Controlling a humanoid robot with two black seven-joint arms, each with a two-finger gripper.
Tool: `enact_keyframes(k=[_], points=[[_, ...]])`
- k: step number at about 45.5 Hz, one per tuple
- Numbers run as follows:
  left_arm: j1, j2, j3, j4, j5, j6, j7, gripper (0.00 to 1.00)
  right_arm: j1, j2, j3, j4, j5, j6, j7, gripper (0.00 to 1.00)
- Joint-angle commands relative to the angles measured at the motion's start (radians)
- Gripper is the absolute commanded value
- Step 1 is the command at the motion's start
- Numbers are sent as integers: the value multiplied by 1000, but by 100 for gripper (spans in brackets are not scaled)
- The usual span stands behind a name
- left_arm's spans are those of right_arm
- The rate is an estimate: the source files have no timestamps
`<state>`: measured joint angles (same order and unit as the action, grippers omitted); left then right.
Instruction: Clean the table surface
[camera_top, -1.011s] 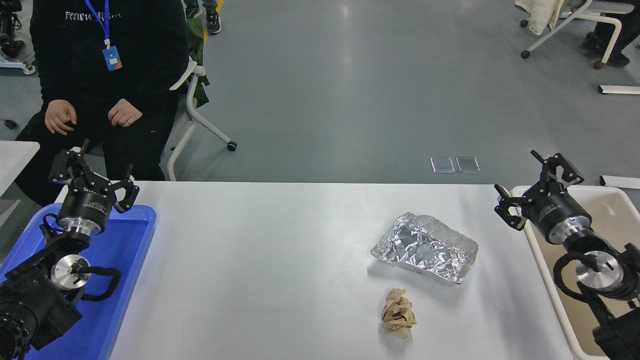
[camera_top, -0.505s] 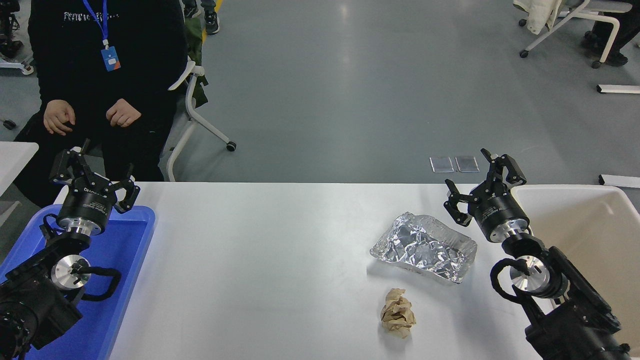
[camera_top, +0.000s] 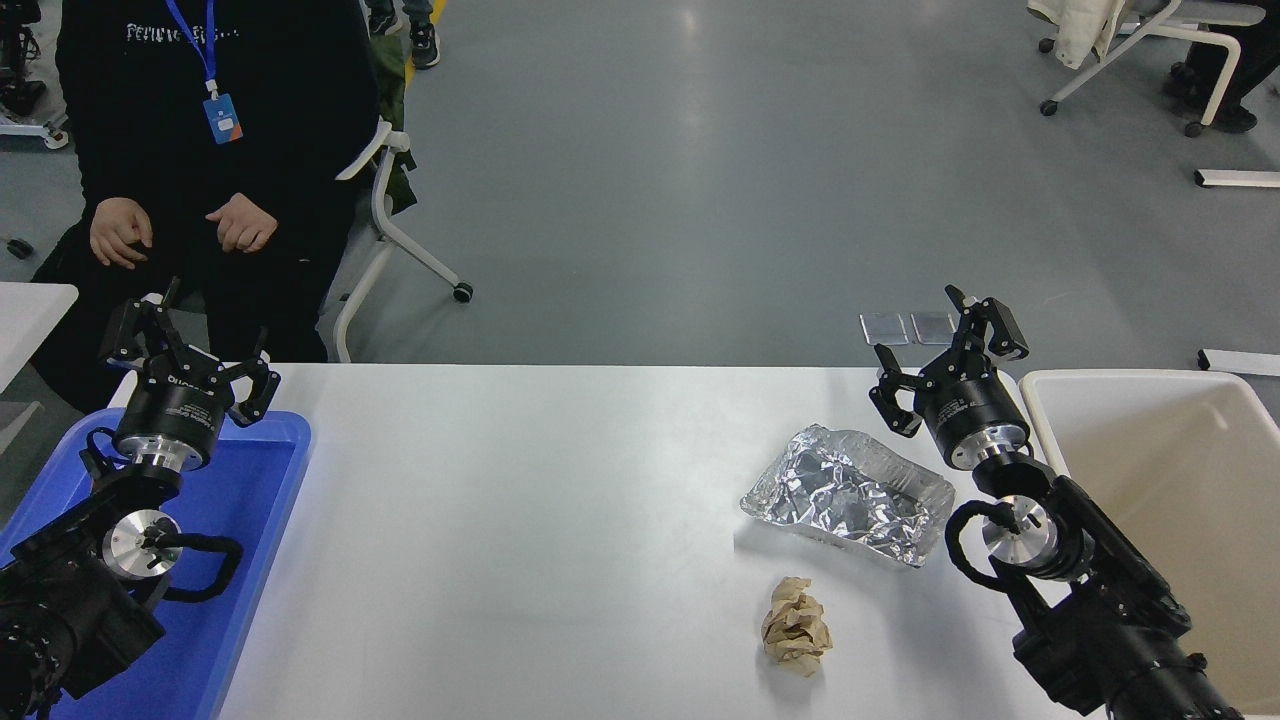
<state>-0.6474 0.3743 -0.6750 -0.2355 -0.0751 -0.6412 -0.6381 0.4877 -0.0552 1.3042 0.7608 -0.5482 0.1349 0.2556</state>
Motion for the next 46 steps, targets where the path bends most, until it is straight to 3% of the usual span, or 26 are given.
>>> enact_keyframes(k=[1, 15, 28, 46], points=[[0, 0, 0, -1, 0, 0, 0, 100, 0, 6, 1, 11, 17, 6, 4, 100], [0, 0, 0, -1, 1, 0, 0, 100, -41, -34, -13, 74, 154, 15, 4, 100], [0, 0, 0, -1, 0, 0, 0, 100, -43, -64, -112, 74, 154, -44, 4, 100], [0, 0, 0, 1, 1, 0, 0, 100, 95, -498, -704, 245, 142, -130, 2, 100]])
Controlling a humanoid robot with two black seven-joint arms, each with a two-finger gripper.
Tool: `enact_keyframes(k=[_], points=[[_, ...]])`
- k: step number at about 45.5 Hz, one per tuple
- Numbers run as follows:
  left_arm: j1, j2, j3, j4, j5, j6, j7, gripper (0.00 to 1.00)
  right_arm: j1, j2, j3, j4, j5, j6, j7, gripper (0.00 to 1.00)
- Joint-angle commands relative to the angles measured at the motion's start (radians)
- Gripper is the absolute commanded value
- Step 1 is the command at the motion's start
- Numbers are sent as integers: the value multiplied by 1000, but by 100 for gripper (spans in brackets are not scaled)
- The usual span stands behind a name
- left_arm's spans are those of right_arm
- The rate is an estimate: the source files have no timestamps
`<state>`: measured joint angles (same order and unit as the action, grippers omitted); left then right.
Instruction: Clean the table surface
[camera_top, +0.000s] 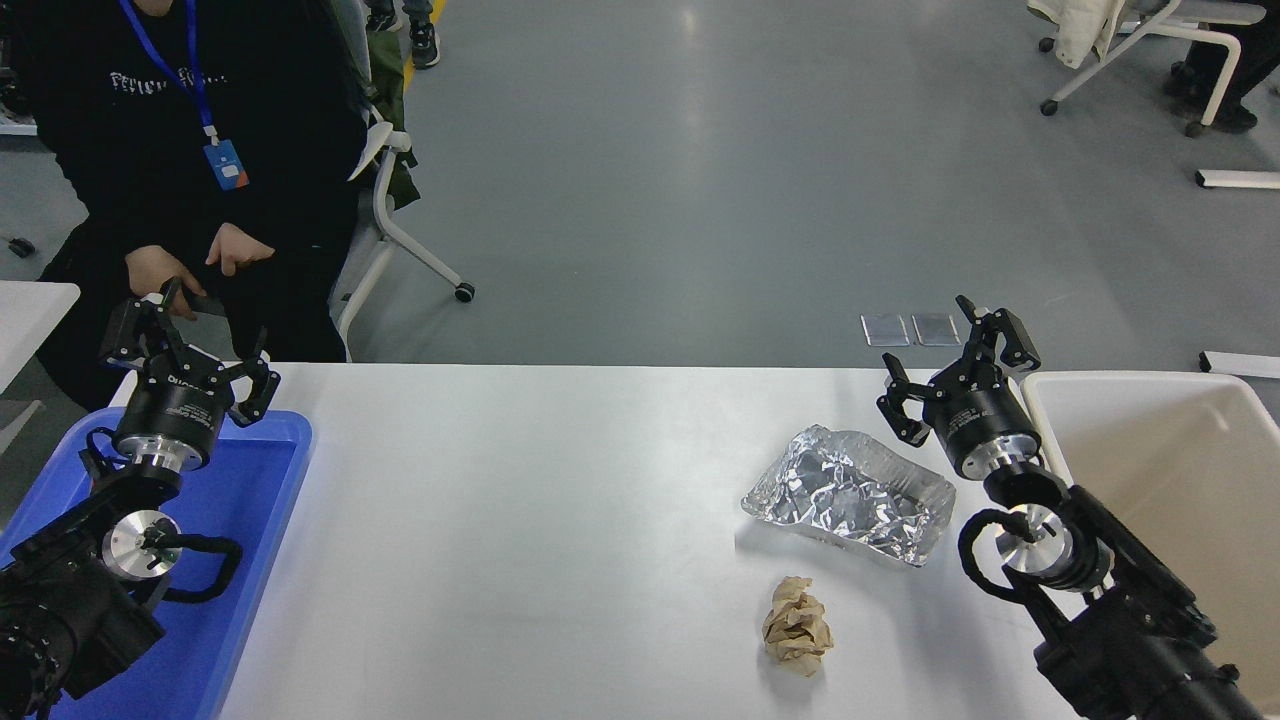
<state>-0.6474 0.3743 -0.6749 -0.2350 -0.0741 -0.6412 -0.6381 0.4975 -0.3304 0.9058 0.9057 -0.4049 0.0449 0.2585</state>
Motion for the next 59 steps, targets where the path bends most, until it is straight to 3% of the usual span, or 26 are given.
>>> enact_keyframes(k=[1, 11, 28, 37, 50, 59], points=[[0, 0, 0, -1, 0, 0, 0, 100, 96, -243, -338, 111, -3, -40, -1, 100], [0, 0, 0, 0, 0, 0, 0, 100, 234, -395, -663, 165, -158, -42, -11, 100], [0, 0, 0, 0, 0, 0, 0, 100, 509, -463, -1162, 157, -347, -5, -15, 100], [0, 0, 0, -1, 0, 0, 0, 100, 592, -414, -1369, 150, -287, 10, -16, 100], [0, 0, 0, 0, 0, 0, 0, 100, 582, -319, -1427, 136, -241, 23, -45, 100], [0, 0, 0, -1, 0, 0, 0, 100, 559, -210, -1438, 9, -201, 27, -58, 100]])
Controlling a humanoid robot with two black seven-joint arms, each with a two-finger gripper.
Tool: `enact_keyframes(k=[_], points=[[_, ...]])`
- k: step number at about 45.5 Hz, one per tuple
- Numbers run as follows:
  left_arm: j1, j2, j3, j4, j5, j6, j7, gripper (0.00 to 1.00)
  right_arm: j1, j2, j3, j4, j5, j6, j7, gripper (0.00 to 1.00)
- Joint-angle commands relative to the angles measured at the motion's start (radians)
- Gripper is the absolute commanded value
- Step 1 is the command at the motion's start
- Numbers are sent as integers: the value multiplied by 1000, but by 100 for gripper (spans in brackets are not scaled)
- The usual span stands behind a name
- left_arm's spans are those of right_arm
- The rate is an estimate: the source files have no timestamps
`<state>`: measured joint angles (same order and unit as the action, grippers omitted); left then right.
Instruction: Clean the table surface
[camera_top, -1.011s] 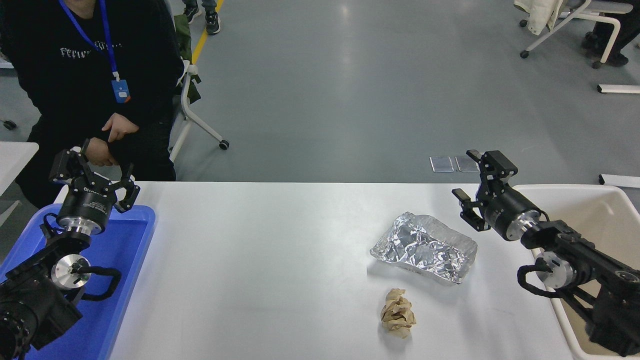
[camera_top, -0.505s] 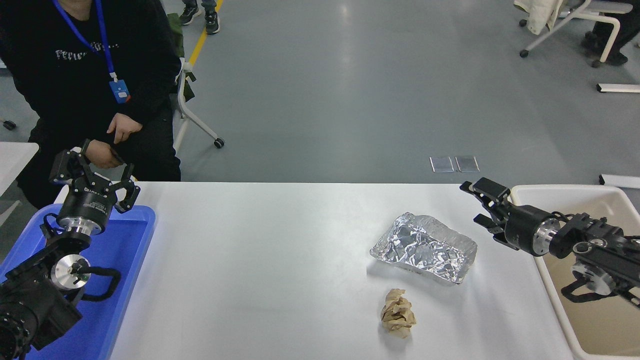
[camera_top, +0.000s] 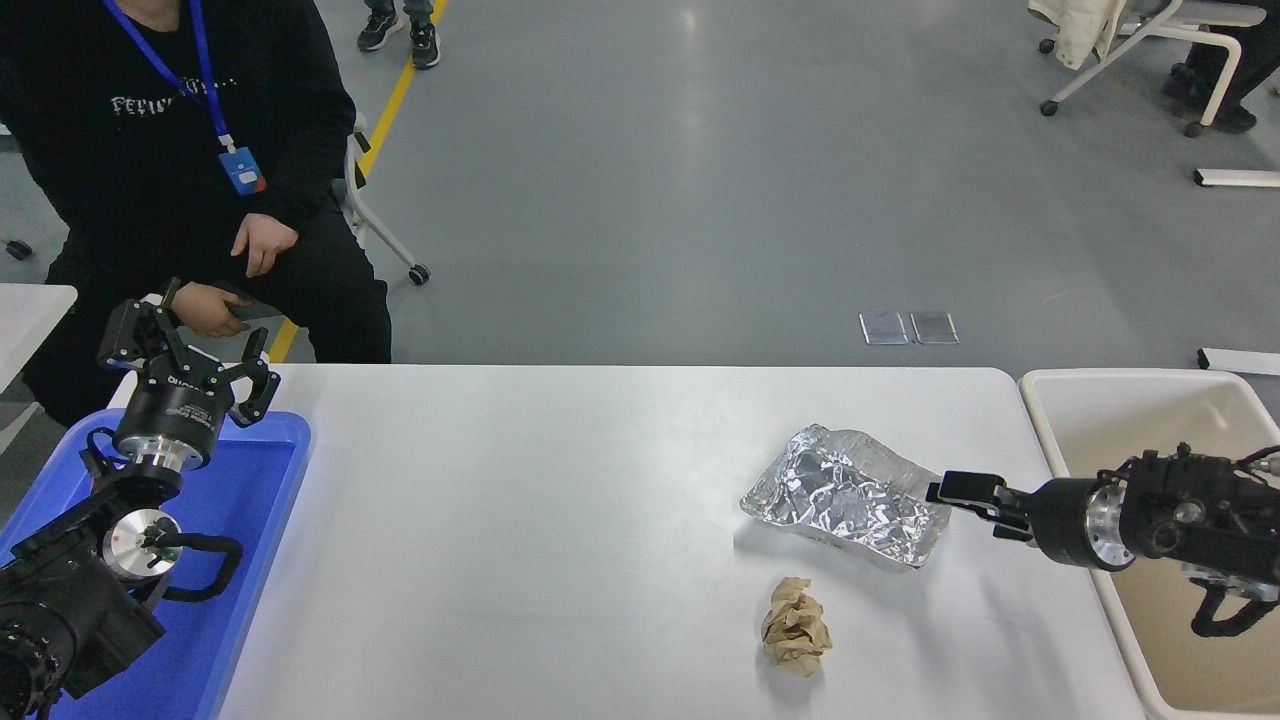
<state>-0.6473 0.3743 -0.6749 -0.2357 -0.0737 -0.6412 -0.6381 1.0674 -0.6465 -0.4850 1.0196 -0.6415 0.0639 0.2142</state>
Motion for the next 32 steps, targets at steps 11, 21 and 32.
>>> enact_keyframes(k=[11, 21, 32], points=[[0, 0, 0, 1, 0, -2, 0, 100, -43, 160, -61, -231, 39, 62, -13, 100], [0, 0, 0, -1, 0, 0, 0, 100, -69, 206, -72, -291, 37, 62, -13, 100], [0, 0, 0, 1, 0, 0, 0, 100, -69, 243, -73, -332, 37, 62, -13, 90]])
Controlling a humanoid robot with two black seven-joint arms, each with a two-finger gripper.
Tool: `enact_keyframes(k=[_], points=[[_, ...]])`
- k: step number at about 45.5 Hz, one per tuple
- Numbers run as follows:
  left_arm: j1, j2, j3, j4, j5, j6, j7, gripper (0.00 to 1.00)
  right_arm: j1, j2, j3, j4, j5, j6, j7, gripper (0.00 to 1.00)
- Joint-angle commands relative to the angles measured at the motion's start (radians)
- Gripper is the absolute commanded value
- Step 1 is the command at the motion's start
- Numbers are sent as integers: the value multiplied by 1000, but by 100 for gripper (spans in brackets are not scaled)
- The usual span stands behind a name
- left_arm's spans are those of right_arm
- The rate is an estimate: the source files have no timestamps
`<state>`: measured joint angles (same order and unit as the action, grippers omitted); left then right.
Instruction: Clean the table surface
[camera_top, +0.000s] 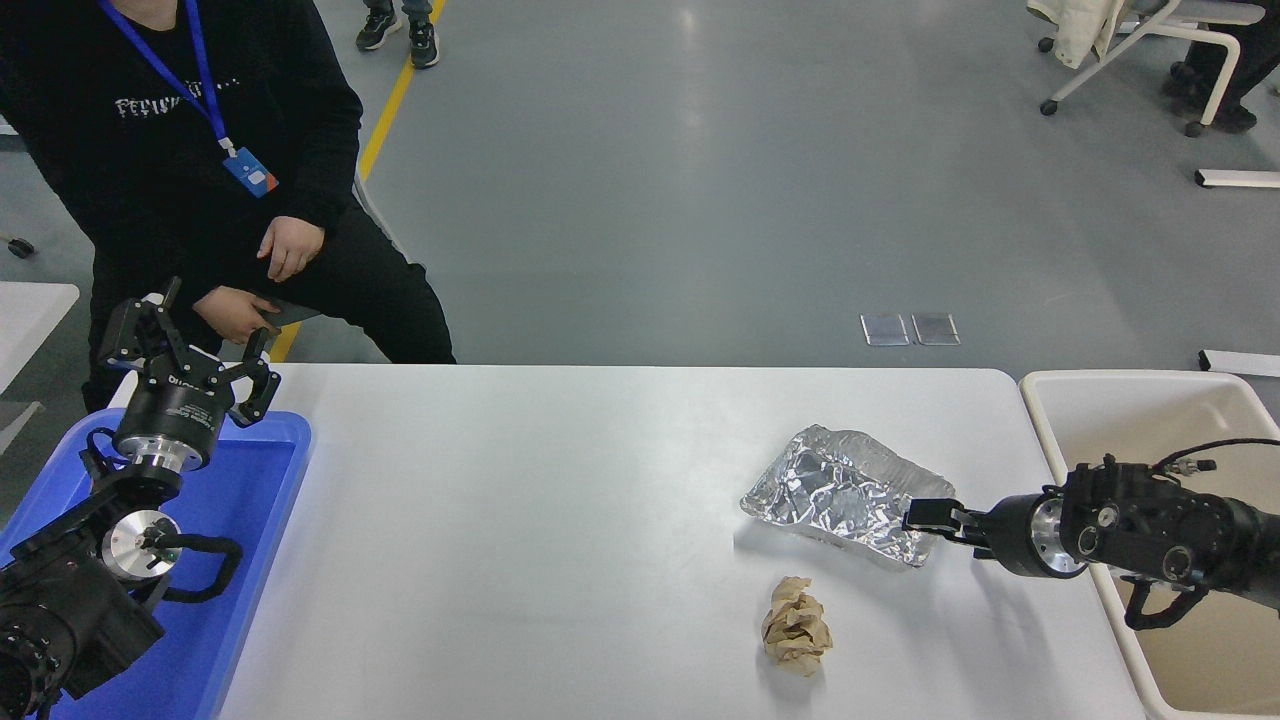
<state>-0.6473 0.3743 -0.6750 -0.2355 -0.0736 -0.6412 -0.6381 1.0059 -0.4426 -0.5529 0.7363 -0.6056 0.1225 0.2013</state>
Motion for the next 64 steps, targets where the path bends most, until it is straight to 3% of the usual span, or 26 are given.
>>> enact_keyframes(k=[1, 8, 13, 15, 54, 64], points=[[0, 0, 0, -1, 0, 0, 0, 100, -7, 42, -5, -49, 0, 3, 0, 87], [0, 0, 0, 1, 0, 0, 0, 100, -9, 55, -7, -51, -3, 3, 0, 63], [0, 0, 0, 1, 0, 0, 0, 100, -6, 70, -10, -51, -6, 9, -2, 12], [0, 0, 0, -1, 0, 0, 0, 100, 0, 73, -15, -51, -2, 20, -2, 0], [0, 0, 0, -1, 0, -2, 0, 100, 34, 39, -22, -48, 46, 59, 6, 0], [0, 0, 0, -1, 0, -2, 0, 100, 57, 1, -12, -40, 109, 123, 1, 0]])
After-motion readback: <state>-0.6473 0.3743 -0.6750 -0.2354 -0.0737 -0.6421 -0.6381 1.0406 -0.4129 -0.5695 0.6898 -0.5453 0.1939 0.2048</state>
